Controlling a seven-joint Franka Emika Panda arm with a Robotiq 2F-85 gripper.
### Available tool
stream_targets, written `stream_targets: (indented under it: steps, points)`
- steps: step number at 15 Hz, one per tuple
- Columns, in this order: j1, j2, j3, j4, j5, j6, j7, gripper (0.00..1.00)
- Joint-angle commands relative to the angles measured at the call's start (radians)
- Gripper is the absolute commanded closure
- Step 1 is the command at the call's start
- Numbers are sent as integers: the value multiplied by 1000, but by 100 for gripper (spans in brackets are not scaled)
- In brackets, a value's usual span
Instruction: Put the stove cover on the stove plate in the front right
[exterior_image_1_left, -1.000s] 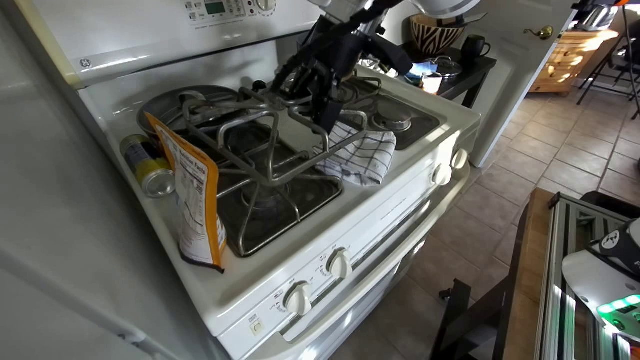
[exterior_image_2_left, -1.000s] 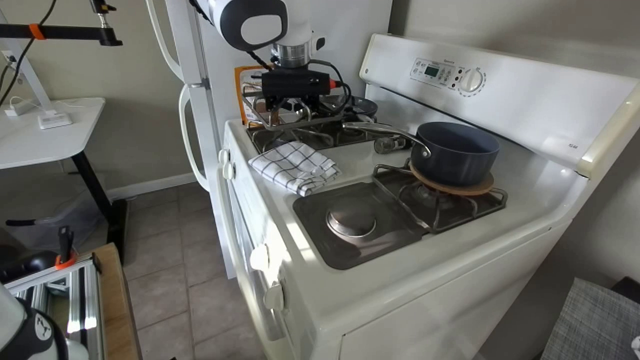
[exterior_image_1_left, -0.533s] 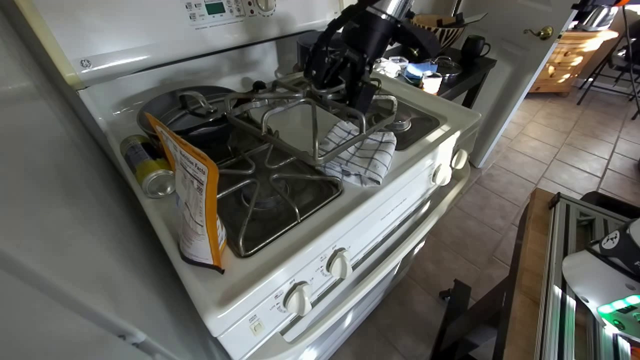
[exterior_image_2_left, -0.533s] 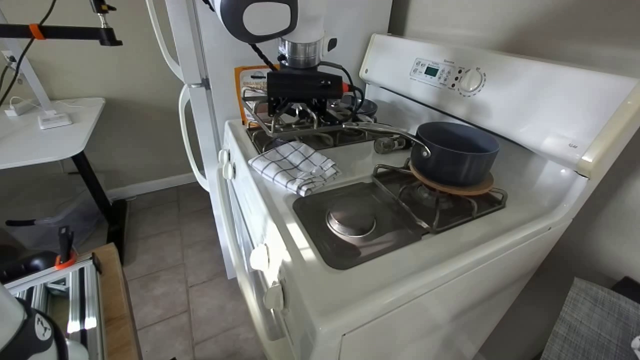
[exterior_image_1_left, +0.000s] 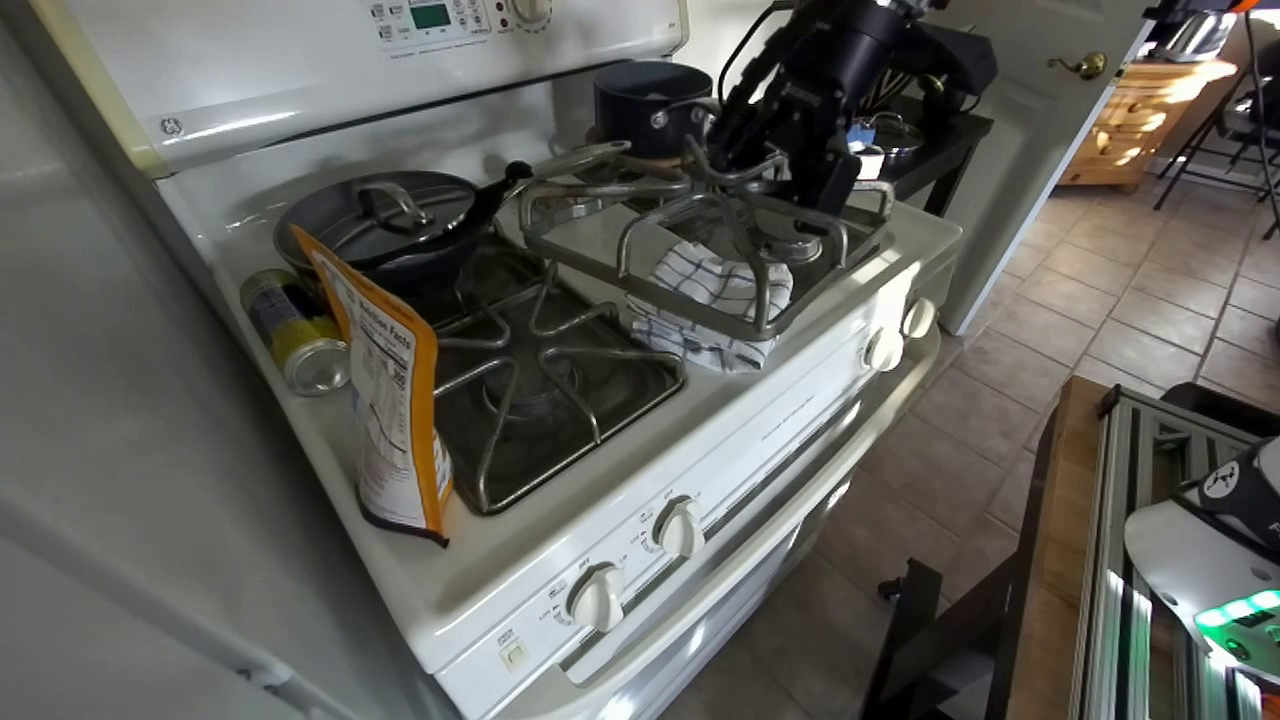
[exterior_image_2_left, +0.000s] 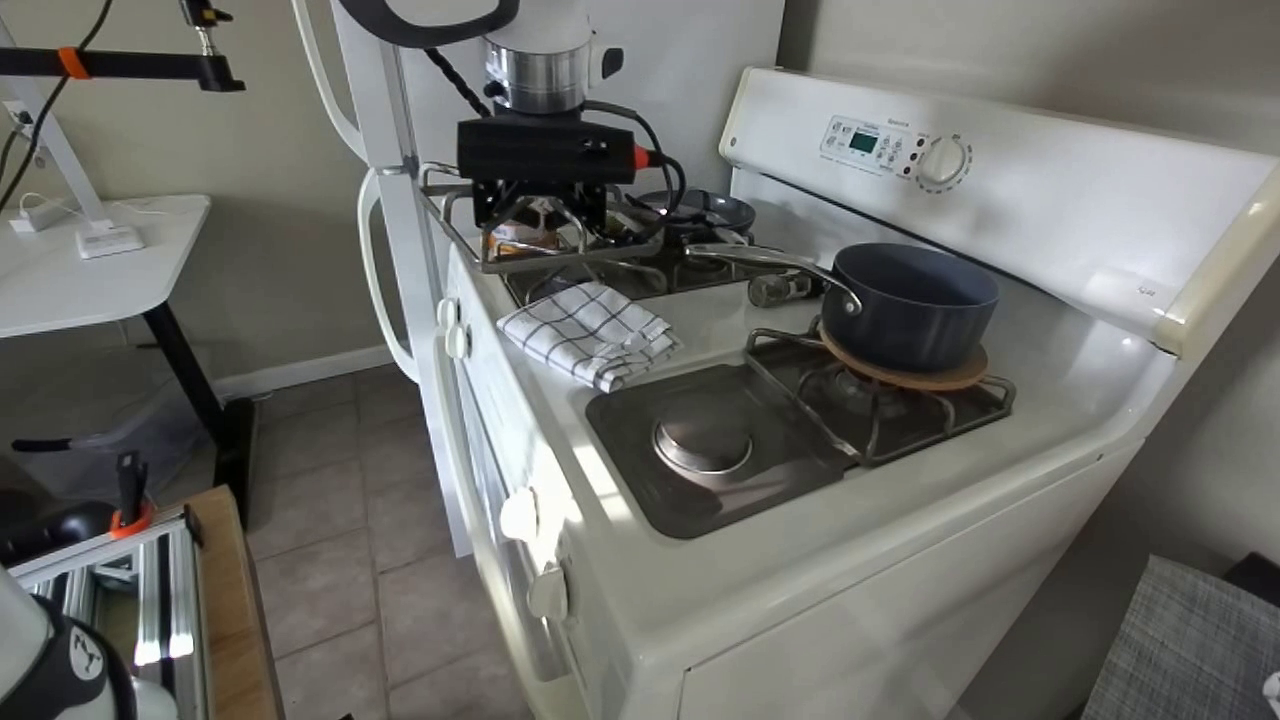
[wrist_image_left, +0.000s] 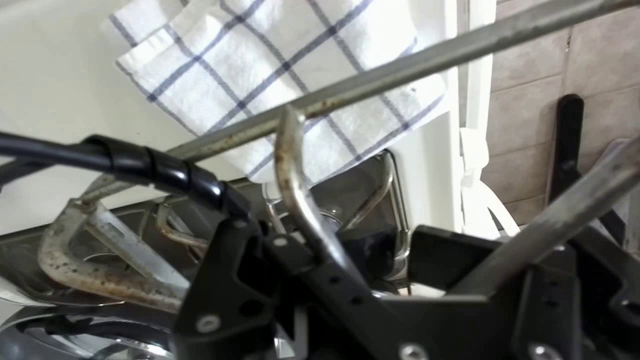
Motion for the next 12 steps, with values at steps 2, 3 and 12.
stream_targets:
  steps: [2, 3, 12]
  points:
    - [38, -202, -59, -133, -30, -28, 12, 100]
    - [39, -222, -79, -152, -37, -31, 3, 100]
    - [-16, -203, -267, -193, -147, -46, -84, 100]
